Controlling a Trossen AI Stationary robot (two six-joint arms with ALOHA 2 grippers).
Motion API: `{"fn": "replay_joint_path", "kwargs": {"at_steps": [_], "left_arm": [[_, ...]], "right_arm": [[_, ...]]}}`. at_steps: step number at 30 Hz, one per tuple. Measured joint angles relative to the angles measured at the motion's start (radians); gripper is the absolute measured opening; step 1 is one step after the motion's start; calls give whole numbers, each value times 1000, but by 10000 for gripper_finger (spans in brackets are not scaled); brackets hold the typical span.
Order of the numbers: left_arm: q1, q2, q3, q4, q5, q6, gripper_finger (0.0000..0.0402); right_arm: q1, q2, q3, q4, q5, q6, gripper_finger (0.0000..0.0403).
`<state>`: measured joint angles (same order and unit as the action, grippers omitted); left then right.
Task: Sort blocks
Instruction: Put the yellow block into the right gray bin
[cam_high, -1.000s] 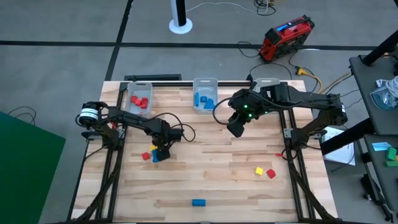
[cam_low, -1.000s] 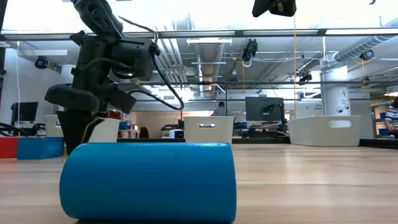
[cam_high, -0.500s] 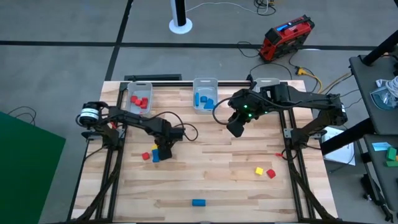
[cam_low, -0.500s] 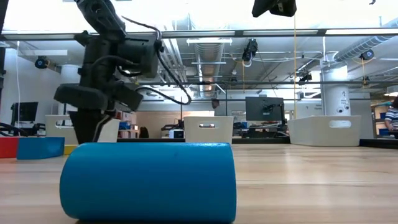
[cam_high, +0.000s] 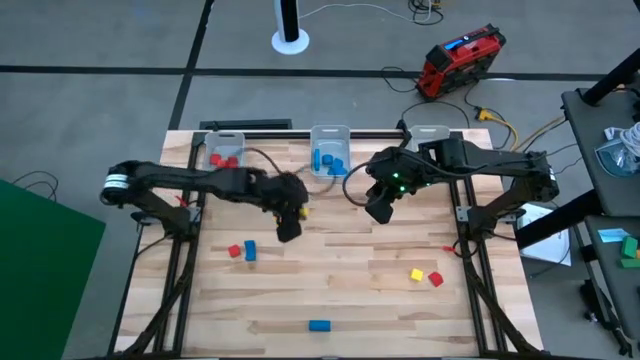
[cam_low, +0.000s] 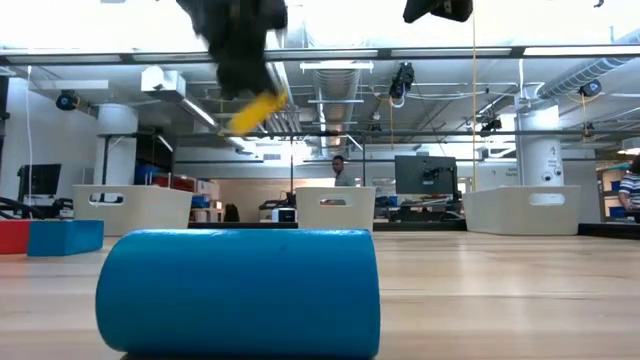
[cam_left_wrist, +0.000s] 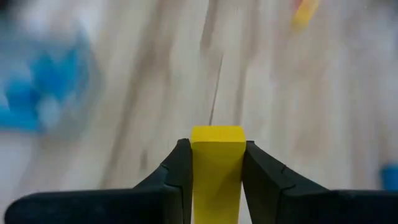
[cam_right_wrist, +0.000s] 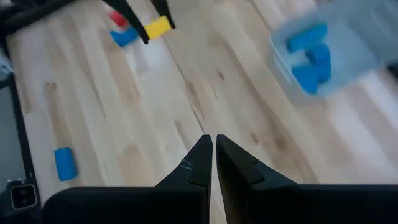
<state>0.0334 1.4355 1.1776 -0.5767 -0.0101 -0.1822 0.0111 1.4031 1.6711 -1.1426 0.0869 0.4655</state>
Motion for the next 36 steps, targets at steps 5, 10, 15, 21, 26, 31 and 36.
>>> {"fn": "replay_joint_path", "kwargs": {"at_steps": [5, 10, 15, 21, 26, 31, 36], "left_arm": [[-1, -139, 35, 175, 0, 33, 78], [-5, -201, 57, 325, 0, 55, 78], [-14, -214, 52, 489, 44, 101, 78], [-17, -215, 43, 567, 92, 104, 78], [-18, -212, 43, 621, 103, 104, 78], [-18, -211, 40, 633, 86, 103, 78], [-18, -202, 38, 653, 61, 103, 78]], "right_arm": [[58, -10, -3, 142, 46, -101, 13], [95, 12, -16, 336, 47, -222, 13], [106, 36, -23, 501, 47, -288, 13], [107, 38, -23, 544, 67, -276, 45], [109, 38, -23, 576, 106, -287, 133], [109, 36, -23, 609, 153, -293, 230], [111, 33, -23, 679, 152, -331, 297]]}}
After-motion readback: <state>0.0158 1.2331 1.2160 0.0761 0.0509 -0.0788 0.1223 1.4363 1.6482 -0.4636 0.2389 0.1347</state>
